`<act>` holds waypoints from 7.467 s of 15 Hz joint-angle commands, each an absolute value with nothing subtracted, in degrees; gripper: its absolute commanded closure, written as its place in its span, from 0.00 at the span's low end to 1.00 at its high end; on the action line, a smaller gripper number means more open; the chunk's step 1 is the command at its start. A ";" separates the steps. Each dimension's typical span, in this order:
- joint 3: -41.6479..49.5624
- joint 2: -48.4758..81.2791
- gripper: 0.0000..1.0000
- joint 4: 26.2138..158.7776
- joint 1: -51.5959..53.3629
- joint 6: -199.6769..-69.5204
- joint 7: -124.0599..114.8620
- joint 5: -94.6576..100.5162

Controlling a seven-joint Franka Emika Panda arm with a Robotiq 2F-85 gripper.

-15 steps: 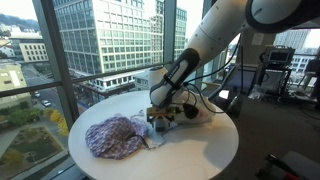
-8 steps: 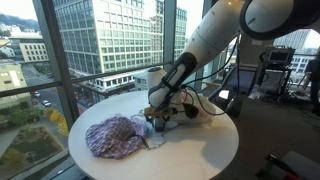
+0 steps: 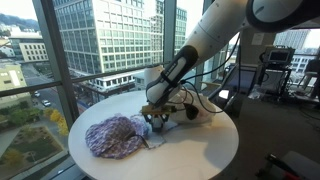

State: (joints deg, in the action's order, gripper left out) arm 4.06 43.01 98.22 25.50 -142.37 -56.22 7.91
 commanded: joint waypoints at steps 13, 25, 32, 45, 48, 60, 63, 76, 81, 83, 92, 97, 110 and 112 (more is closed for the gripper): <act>-2.57 13.86 0.69 106.73 8.85 -95.38 -47.63 -13.36; 1.32 27.19 0.69 106.32 3.76 -117.04 -43.17 -14.47; 3.31 30.09 0.69 102.68 7.97 -127.21 -45.44 -3.71; 0.97 28.11 0.00 102.37 7.32 -123.65 -41.95 -5.96; 0.71 23.12 0.00 103.76 10.66 -115.01 -45.31 -2.55; -8.47 15.99 0.00 108.69 19.86 -114.39 -51.23 14.28; -10.96 19.04 0.00 107.68 19.98 -119.77 -48.25 8.73; -5.35 40.43 0.00 93.16 28.66 -138.67 -64.90 6.78; -0.42 44.86 0.00 91.09 30.91 -144.93 -74.81 7.41; 0.72 46.32 0.00 90.61 31.17 -145.02 -77.48 7.49; 0.35 49.41 0.00 89.28 32.04 -144.11 -81.73 7.38; 0.00 49.56 0.42 89.11 32.76 -142.98 -80.67 7.50; 1.00 42.70 0.90 93.94 29.54 -118.81 -76.28 10.50; 2.06 41.60 0.92 96.44 27.98 -117.09 -77.14 12.16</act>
